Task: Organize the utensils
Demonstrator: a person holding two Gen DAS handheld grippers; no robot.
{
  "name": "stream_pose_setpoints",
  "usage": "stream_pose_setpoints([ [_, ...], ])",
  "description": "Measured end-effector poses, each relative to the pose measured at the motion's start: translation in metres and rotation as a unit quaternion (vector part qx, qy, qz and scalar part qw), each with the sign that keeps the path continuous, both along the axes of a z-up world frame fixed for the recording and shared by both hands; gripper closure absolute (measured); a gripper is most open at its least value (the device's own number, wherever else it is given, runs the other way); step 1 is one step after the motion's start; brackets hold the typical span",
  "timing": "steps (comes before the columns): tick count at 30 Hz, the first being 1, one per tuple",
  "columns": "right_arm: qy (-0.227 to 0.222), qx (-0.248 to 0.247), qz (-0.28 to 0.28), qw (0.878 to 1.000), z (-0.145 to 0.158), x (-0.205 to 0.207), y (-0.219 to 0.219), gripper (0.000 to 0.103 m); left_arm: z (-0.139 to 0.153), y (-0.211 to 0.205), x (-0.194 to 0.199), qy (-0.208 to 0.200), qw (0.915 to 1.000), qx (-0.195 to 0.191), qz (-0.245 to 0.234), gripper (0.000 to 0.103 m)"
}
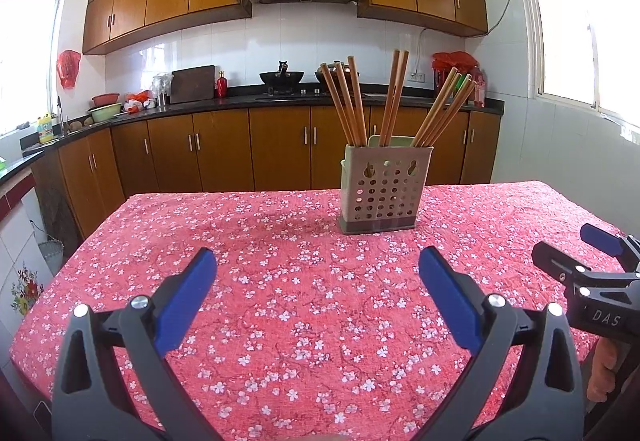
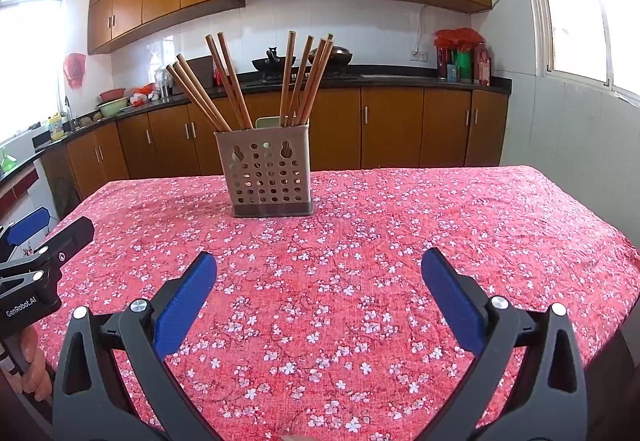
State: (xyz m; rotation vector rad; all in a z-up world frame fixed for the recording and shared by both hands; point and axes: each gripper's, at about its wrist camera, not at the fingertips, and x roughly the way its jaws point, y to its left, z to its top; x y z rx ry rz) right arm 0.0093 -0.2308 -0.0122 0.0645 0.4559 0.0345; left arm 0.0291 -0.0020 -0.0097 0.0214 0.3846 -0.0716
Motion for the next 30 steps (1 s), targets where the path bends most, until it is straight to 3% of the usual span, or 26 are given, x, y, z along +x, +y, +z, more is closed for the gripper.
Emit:
stream_pose_setpoints([
  [30,0.005,0.007,-0.003,1.000,-0.0020,0.0014,-0.0048,0.002,-0.0002,-0.0005,0.0019,0.001,1.0000,0.000,-0.002,0.004],
])
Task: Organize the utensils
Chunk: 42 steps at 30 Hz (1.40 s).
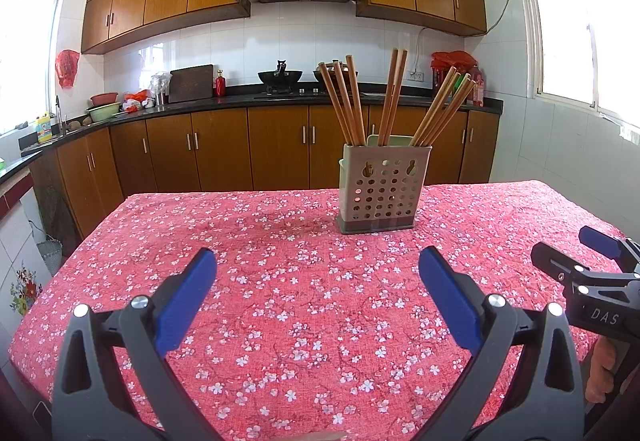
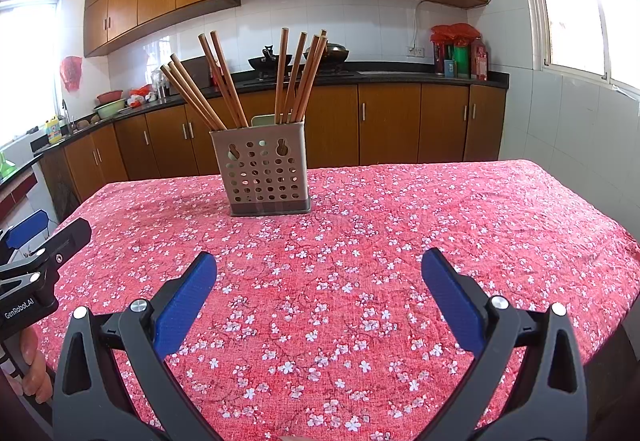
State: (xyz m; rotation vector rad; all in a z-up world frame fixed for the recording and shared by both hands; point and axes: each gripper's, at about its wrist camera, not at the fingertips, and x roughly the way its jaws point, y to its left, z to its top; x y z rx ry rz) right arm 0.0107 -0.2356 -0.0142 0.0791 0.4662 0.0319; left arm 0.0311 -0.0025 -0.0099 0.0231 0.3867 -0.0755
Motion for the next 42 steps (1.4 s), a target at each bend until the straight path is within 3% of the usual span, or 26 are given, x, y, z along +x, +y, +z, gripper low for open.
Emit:
stream_pose_setpoints([
  [42,0.001,0.000,0.001,1.000,-0.0001,0.0005,-0.0032,0.002,-0.0066,0.0018,-0.0015,0.004,1.0000,-0.003,0.003,0.004],
])
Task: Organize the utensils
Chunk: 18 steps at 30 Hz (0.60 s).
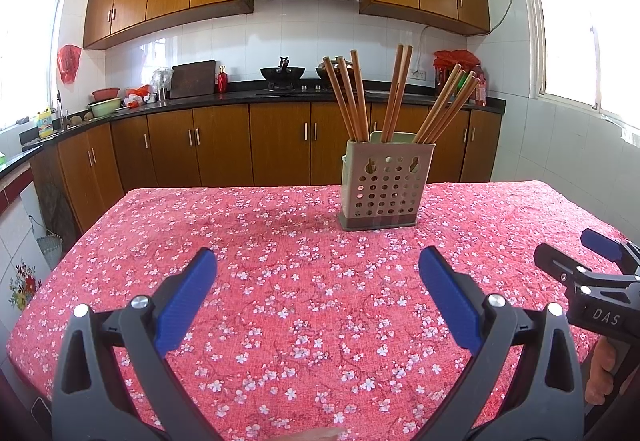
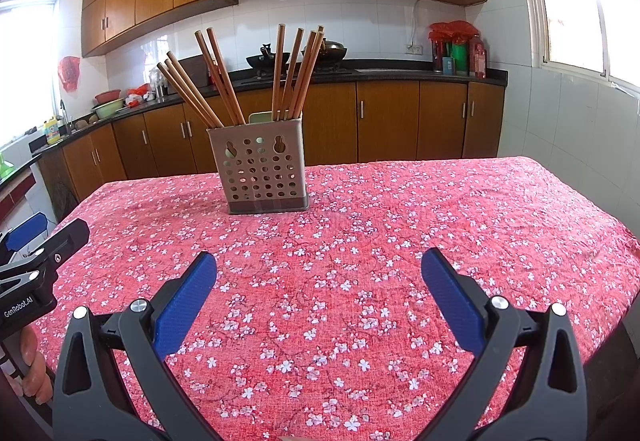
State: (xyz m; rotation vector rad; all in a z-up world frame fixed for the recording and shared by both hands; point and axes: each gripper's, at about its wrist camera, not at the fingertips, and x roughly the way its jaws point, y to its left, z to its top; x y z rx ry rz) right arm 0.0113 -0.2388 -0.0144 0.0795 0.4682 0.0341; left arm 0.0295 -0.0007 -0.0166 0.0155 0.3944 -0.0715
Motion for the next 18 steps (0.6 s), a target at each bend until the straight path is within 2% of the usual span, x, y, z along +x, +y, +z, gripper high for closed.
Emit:
stream_pose_setpoints([
  [18,0.000,0.001,0.000,1.000,0.0003,-0.0002,-0.0007,0.002,-0.0014,0.0001,-0.0013,0.001,1.0000,-0.001,0.001,0.004],
])
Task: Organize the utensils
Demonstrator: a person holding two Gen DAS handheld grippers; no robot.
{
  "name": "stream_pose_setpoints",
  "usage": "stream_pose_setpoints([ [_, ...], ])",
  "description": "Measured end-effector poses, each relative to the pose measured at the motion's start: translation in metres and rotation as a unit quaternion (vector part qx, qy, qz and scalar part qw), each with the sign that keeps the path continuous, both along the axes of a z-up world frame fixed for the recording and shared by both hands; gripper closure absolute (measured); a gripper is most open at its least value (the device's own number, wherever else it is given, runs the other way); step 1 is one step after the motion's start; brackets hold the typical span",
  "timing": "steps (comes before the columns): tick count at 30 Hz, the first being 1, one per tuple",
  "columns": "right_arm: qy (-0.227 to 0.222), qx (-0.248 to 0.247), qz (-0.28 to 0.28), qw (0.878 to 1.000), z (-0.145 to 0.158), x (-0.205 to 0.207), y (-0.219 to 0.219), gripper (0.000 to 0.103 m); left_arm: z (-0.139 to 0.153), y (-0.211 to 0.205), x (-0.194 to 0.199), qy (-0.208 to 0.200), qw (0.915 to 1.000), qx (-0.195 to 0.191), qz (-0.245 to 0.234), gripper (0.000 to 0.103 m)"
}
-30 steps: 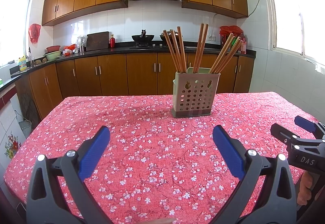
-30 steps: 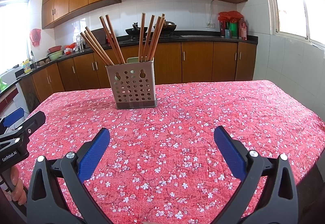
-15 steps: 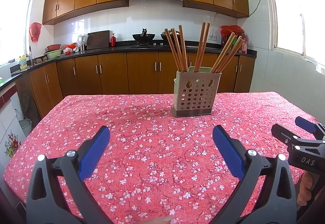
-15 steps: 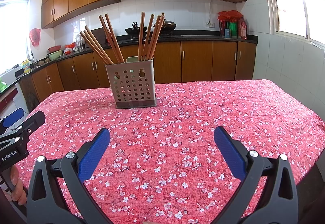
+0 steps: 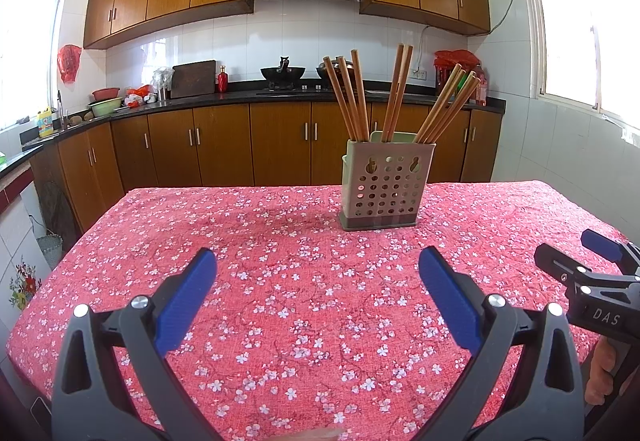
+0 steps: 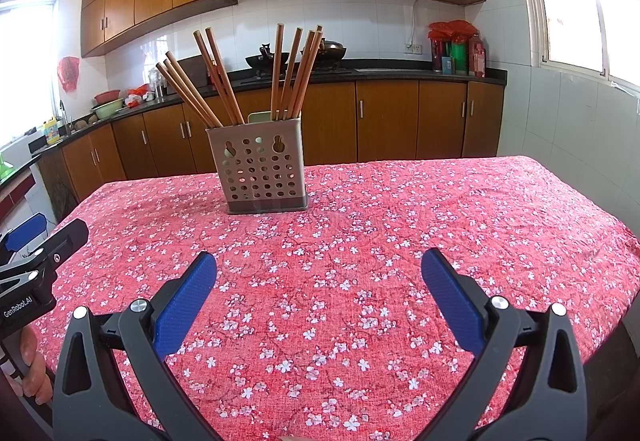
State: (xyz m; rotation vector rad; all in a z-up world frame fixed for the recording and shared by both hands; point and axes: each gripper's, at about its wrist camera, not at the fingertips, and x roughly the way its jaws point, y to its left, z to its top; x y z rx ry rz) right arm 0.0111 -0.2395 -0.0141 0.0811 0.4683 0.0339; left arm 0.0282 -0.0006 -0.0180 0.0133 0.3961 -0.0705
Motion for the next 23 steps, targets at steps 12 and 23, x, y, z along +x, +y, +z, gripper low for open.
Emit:
stream_pose_setpoints([
  [12,-0.001,0.000,-0.001,1.000,-0.0001,-0.0002,-0.0018,0.002,0.0026,-0.0003,-0.0002,-0.004,1.0000,0.002,0.004,0.004],
  [23,-0.003,0.001,-0.003,1.000,0.0006,-0.0023,-0.0023,0.002,0.0054,0.0001,0.0005,-0.001,1.0000,-0.002,0.003,0.004],
])
